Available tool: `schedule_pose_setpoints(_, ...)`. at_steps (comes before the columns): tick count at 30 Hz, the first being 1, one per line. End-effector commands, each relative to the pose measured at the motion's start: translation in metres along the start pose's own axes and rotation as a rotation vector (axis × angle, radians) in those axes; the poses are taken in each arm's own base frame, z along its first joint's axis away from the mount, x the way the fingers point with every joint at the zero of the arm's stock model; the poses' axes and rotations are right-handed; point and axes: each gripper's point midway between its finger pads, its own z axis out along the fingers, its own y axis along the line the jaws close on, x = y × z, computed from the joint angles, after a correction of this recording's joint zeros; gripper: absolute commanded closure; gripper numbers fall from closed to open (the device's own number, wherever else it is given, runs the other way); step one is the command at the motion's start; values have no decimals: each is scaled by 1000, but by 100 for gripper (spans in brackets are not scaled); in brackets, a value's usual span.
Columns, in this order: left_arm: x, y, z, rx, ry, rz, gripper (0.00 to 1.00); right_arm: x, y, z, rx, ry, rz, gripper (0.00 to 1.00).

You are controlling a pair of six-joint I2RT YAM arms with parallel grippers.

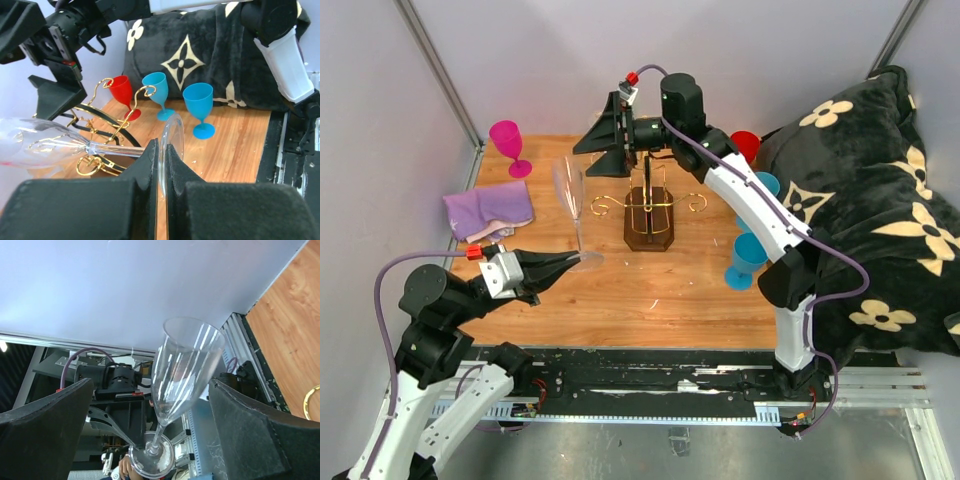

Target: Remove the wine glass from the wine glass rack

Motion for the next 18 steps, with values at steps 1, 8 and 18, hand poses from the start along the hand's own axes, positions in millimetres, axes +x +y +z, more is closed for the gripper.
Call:
schedule_pose_setpoints(1,-30,-8,-1,44,-98,44,100,-4,19,10,-78,17,15,1)
schedule_pose_setpoints(8,-40,-9,-3,49,-120,53,100,-8,2,21,-64,27,46,2)
schedule_pose_setpoints(18,-39,-9,-4,48,-111,45,100,-1,9,35,-97,53,45,14)
